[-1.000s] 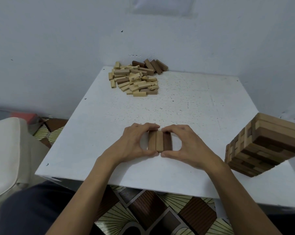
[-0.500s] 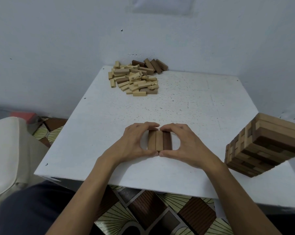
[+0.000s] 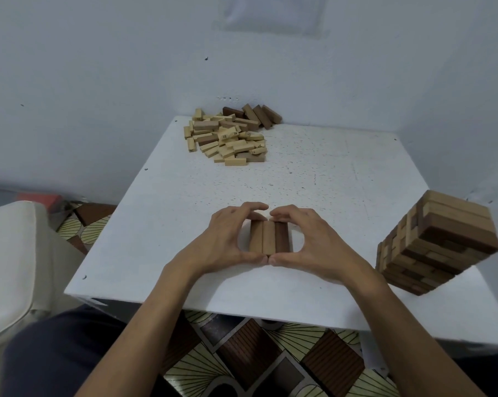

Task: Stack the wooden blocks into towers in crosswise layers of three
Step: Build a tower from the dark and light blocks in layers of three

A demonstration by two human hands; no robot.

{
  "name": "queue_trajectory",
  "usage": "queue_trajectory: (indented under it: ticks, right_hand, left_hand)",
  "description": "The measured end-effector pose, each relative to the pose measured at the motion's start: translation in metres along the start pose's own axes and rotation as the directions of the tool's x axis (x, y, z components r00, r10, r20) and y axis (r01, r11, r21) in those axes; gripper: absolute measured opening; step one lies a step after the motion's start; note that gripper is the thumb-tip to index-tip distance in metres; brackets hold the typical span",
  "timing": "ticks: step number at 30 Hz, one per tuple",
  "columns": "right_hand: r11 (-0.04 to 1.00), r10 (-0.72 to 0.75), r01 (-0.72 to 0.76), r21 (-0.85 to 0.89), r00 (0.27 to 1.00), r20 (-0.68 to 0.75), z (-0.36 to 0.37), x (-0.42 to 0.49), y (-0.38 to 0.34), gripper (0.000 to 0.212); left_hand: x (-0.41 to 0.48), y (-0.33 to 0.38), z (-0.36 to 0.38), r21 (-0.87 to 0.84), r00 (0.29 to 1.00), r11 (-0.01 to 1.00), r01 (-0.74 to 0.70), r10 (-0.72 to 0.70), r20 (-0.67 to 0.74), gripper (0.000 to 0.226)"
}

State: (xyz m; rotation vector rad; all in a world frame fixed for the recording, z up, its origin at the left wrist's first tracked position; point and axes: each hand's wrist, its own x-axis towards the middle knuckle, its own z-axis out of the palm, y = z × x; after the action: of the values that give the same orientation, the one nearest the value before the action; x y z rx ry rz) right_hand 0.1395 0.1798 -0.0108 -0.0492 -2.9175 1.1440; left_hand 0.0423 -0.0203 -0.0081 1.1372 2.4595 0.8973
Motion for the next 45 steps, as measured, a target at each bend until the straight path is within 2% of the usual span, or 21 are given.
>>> queue_trajectory:
  ticks: [13, 21, 33, 45]
  right_hand:
    - [0.99, -0.081, 0.071, -0.121, 0.993, -0.086, -0.059, -0.037, -0.062, 0.085]
    - [0.985, -0.067, 0.034, -0.17, 0.979, -0.192, -0.114, -0.075, -0.086, 0.089]
    - [0.969, 0.102, -0.156, -0.192, 0.959, -0.266, -0.19, -0.126, -0.036, 0.091]
    - [0.958, 0.166, -0.224, -0.179, 0.942, -0.292, -0.201, -0.135, 0.004, 0.096]
  left_hand:
    - [-0.018, 0.06, -0.05, 0.027, 0.988, 0.989, -0.144, 0.145, -0.046, 0.091]
    - [-0.01, 0.12, -0.065, -0.019, 0.967, 0.968, -0.249, 0.247, -0.066, 0.088]
    - [0.058, 0.2, -0.014, -0.079, 0.931, 0.93, -0.358, 0.362, 0.047, 0.086]
    - [0.091, 0.216, 0.014, -0.104, 0.919, 0.929, -0.356, 0.369, 0.141, 0.085]
